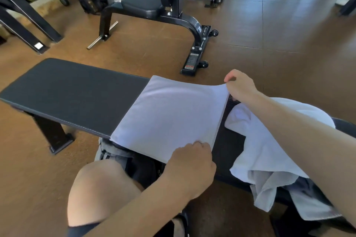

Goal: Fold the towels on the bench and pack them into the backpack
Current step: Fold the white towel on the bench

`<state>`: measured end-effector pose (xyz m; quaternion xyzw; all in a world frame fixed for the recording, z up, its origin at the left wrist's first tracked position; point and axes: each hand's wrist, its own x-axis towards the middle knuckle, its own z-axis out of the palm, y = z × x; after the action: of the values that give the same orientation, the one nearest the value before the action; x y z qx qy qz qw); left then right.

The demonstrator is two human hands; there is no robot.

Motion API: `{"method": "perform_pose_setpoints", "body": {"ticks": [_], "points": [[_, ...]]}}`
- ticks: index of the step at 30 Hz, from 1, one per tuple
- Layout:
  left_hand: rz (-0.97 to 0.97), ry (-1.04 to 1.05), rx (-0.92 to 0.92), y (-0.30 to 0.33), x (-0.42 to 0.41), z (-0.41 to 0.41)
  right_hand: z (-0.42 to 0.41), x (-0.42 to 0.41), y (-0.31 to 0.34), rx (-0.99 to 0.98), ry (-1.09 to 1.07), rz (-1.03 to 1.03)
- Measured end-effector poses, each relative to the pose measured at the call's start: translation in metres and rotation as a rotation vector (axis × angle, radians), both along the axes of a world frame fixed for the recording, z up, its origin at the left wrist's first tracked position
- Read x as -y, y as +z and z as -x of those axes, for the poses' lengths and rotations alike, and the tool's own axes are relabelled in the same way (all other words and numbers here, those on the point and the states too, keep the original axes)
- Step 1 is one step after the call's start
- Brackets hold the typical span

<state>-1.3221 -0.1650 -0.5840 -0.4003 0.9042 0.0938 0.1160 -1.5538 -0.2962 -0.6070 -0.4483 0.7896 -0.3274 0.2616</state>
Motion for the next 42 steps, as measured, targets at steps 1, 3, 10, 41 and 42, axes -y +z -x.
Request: {"method": "perform_pose_setpoints", "body": {"ticks": [1,3,10,41,42], "points": [[-0.033,0.028,-0.068,0.006,0.004,-0.01,-0.004,0.004,0.006,0.011,0.009,0.008],[-0.1,0.101,-0.201,0.021,0.012,-0.033,-0.015,0.018,0.019,0.086,0.002,0.022],[-0.531,0.507,-0.603,0.039,0.057,-0.119,-0.08,0.083,0.065,0.273,0.045,-0.116],[-0.254,0.911,-0.554,-0.013,0.116,-0.202,-0.171,0.138,-0.033,-0.55,0.478,0.165],[-0.256,0.909,-0.546,-0.014,0.116,-0.202,-0.172,0.137,-0.034,-0.579,0.477,0.169]]}}
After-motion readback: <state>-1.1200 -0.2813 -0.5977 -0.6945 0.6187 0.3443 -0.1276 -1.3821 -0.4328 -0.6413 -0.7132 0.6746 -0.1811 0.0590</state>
